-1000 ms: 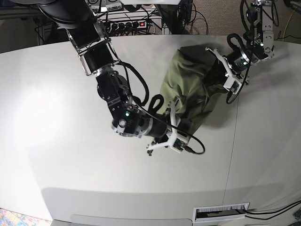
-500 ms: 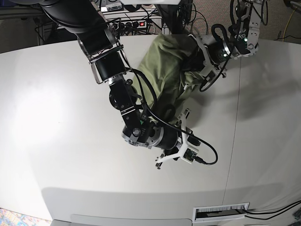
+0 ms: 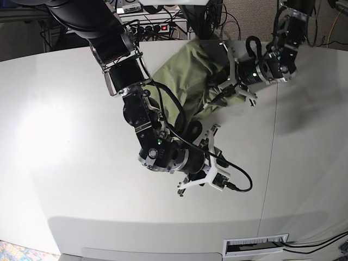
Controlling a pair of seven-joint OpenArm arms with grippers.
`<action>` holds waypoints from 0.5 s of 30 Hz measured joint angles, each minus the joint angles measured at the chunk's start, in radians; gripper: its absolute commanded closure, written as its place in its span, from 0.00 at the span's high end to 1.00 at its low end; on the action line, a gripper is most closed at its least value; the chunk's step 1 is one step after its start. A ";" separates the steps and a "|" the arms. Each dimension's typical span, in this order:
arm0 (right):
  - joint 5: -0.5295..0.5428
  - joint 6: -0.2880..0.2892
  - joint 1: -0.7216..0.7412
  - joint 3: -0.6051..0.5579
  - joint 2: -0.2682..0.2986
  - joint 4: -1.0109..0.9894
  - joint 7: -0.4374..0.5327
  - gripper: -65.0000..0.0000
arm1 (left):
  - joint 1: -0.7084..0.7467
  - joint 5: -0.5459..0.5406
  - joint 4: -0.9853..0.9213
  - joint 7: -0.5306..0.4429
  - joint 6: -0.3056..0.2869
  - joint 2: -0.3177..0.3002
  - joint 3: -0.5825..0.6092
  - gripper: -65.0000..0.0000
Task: Fold the T-shirt properly
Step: 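Spread the shirt flat by pulling its ends apart with both grippers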
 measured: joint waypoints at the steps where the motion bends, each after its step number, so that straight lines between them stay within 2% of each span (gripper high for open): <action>1: 0.005 0.000 0.001 0.000 0.000 0.010 -0.018 0.21 | -0.011 0.022 -0.001 -0.008 0.005 -0.014 0.000 0.00; 4: 0.019 0.001 -0.001 0.011 -0.001 0.025 -0.045 0.21 | -0.047 0.067 -0.005 -0.018 0.006 -0.047 -0.002 0.00; 8: 0.113 0.001 -0.002 0.095 -0.002 0.027 -0.094 0.21 | -0.091 0.113 -0.037 -0.055 0.005 -0.082 0.000 0.00; 12: 0.226 0.000 -0.002 0.196 -0.002 0.027 -0.165 0.21 | -0.137 0.128 -0.071 -0.069 0.006 -0.091 0.000 0.00; 15: 0.238 0.000 -0.002 0.248 -0.002 0.027 -0.212 0.21 | -0.166 0.167 -0.078 -0.072 0.005 -0.093 0.000 0.00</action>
